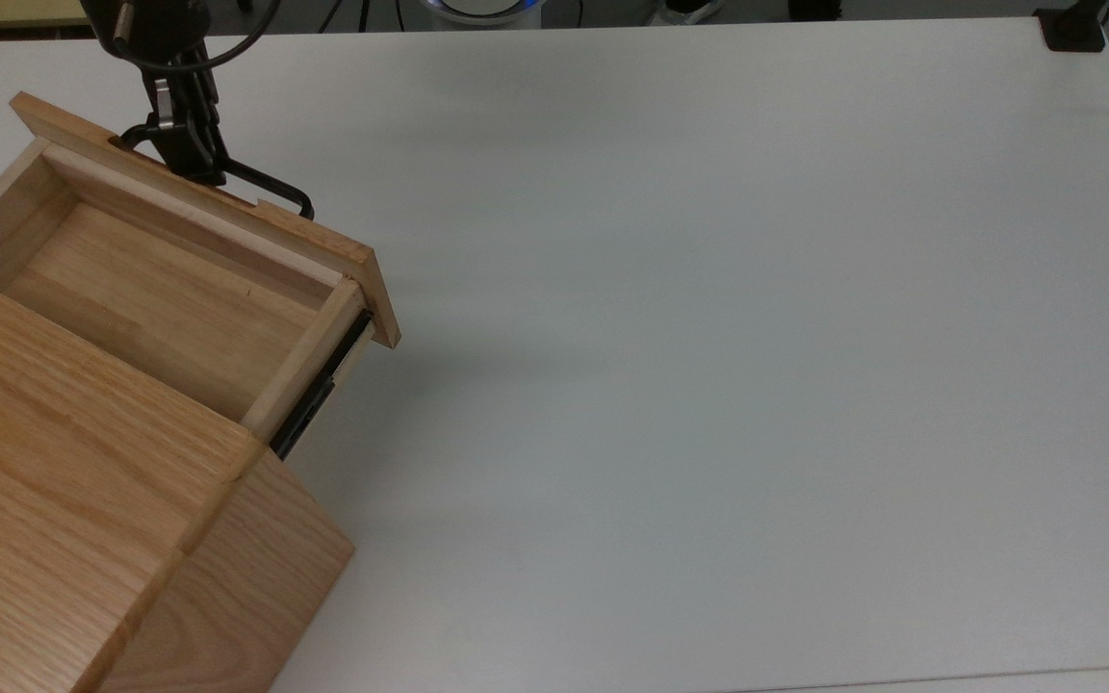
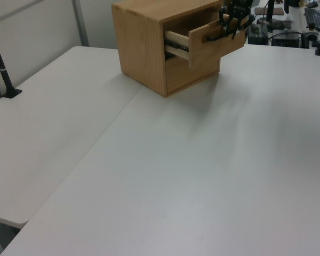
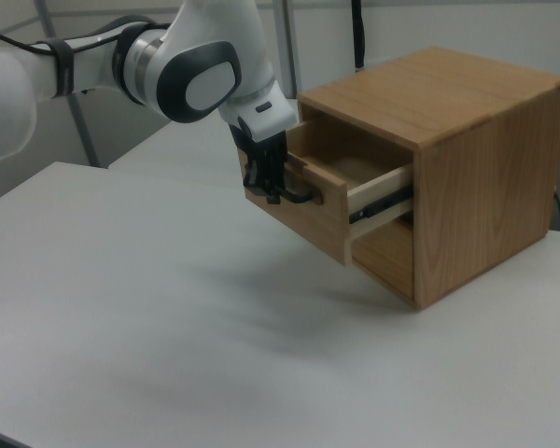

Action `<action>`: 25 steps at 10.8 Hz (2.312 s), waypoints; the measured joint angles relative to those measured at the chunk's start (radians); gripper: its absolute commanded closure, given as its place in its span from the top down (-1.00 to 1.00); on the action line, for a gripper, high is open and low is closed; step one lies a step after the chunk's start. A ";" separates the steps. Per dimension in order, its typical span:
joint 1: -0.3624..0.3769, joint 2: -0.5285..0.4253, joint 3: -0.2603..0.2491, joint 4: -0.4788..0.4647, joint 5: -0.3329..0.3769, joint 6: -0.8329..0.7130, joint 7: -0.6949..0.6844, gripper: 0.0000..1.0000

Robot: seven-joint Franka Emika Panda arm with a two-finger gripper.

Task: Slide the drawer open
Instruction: 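Pull the handle outward, sliding the upper drawer out of the cabinet, then open the gripper and lift it away from the handle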

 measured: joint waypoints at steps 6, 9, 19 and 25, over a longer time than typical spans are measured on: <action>0.000 -0.032 0.005 -0.008 -0.001 -0.078 -0.010 -0.52; -0.003 -0.066 0.026 -0.048 -0.001 -0.088 -0.012 0.56; 0.004 -0.137 0.115 -0.107 -0.002 -0.245 -0.426 1.00; 0.004 -0.211 0.128 -0.083 -0.002 -0.321 -0.883 1.00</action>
